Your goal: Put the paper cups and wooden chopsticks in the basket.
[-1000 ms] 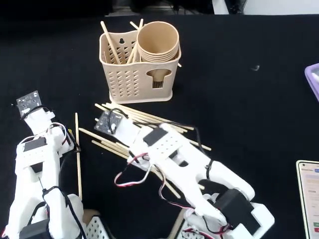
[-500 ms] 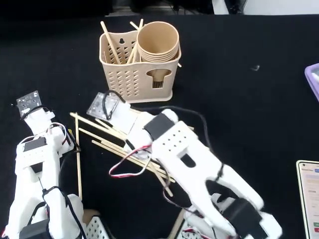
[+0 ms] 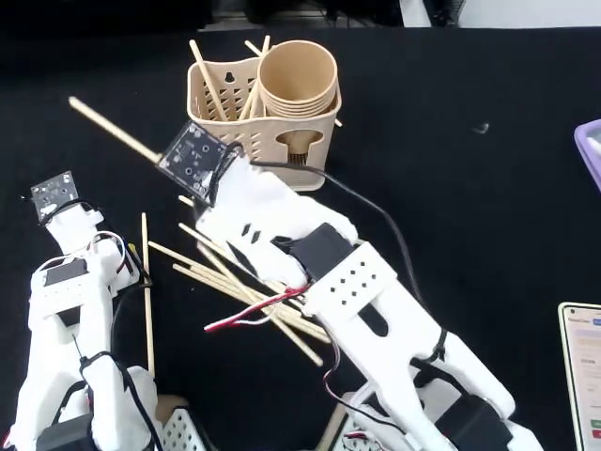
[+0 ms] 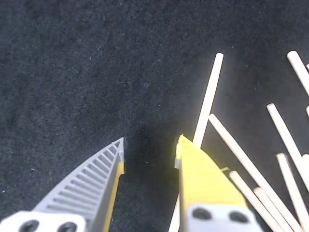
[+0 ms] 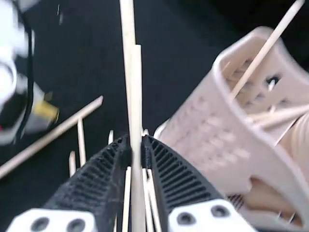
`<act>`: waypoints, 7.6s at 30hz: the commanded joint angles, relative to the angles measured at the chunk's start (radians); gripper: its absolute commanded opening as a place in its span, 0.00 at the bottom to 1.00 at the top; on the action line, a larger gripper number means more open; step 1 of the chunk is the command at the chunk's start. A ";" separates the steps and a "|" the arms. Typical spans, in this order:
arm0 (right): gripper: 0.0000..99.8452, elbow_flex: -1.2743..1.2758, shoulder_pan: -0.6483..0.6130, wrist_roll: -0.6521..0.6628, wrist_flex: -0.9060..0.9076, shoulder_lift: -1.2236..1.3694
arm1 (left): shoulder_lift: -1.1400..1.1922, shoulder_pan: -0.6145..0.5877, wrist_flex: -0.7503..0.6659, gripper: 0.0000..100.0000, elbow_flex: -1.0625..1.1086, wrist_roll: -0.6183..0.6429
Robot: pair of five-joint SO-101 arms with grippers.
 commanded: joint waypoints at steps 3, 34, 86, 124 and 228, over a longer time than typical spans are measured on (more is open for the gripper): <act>0.01 -0.051 0.018 -0.054 -0.233 -0.008 | -0.011 0.015 -0.018 0.18 -0.005 0.006; 0.01 -0.624 0.210 -0.325 -0.666 0.437 | -0.012 0.110 -0.083 0.18 0.048 0.008; 0.12 0.344 0.215 -0.232 0.316 -0.423 | -0.002 0.102 0.279 0.25 -0.228 -0.002; 0.12 0.733 0.322 -0.170 0.041 -0.535 | 0.540 0.111 0.491 0.03 -0.779 0.057; 0.12 0.765 0.324 -0.129 0.012 -0.533 | -0.080 0.564 -0.838 0.03 -0.472 0.124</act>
